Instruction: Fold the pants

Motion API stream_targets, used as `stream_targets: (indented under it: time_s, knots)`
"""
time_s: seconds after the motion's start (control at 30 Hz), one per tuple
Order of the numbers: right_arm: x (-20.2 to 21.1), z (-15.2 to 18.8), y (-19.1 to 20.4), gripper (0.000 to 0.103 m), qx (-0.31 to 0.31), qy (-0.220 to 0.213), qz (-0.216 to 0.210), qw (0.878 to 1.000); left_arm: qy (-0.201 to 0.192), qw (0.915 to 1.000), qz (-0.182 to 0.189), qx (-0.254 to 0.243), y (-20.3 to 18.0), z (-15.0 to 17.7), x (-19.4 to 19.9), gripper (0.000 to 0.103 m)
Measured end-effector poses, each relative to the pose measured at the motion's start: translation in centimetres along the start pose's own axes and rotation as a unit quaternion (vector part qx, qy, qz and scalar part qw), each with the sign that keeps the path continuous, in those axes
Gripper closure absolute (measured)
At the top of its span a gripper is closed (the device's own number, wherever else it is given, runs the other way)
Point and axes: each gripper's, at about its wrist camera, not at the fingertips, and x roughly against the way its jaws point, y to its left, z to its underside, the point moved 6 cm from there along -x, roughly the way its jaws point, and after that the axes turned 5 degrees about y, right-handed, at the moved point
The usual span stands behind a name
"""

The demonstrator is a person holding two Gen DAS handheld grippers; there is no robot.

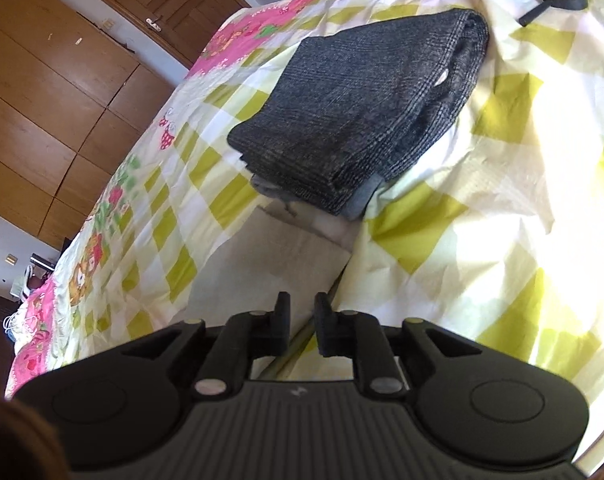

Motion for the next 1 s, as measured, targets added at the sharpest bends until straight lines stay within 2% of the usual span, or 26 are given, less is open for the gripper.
stream_targets:
  time_s: [0.1, 0.3, 0.43, 0.53, 0.67, 0.7, 0.73, 0.77, 0.87, 0.93, 1.0]
  knots:
    - [-0.6, 0.6, 0.8, 0.079, 0.004, 0.011, -0.008, 1.0, 0.0, 1.0, 0.0, 0.003, 0.0, 0.0, 0.2, 0.061]
    - [-3.1, 1.1, 0.4, 0.078, 0.001, 0.054, 0.036, 0.998, -0.004, 1.0, 0.004, 0.0, -0.2, 0.0, 0.2, 0.061]
    - [-3.8, 1.0, -0.3, 0.074, -0.033, 0.061, 0.008, 0.998, -0.009, 0.9999, 0.004, 0.005, 0.0, -0.1, 0.3, 0.061]
    - [-4.7, 0.9, -0.6, 0.066, -0.06, 0.044, -0.031, 0.997, -0.015, 0.9998, 0.003, 0.011, 0.2, -0.1, 0.8, 0.061]
    - [-5.9, 1.3, -0.8, 0.067, -0.068, 0.01, -0.08, 0.994, -0.025, 0.9994, -0.006, 0.023, 0.9, -0.1, 1.8, 0.061]
    - [-6.0, 1.4, -0.7, 0.077, -0.07, 0.003, -0.09, 0.994, -0.027, 0.9993, -0.01, 0.025, 1.1, -0.1, 2.1, 0.061]
    - [-6.0, 1.4, -0.6, 0.098, -0.069, -0.002, -0.092, 0.993, -0.028, 0.9992, -0.015, 0.026, 1.3, -0.2, 2.4, 0.061]
    - [-5.9, 1.3, -0.5, 0.098, -0.072, -0.002, -0.094, 0.993, -0.031, 0.999, -0.021, 0.027, 1.5, -0.2, 2.7, 0.061]
    - [-3.8, -0.6, 1.0, 0.099, -0.087, -0.023, -0.15, 0.985, -0.056, 0.9973, -0.035, 0.031, 2.1, -1.0, 3.9, 0.061]
    - [-1.1, -2.5, 3.1, 0.099, -0.045, -0.074, -0.167, 0.982, -0.072, 0.9959, -0.043, 0.034, 2.5, -1.4, 4.3, 0.059]
    - [0.9, -3.6, 4.0, 0.099, -0.012, -0.116, -0.161, 0.98, -0.07, 0.9957, -0.051, 0.032, 2.7, -1.1, 3.6, 0.056]
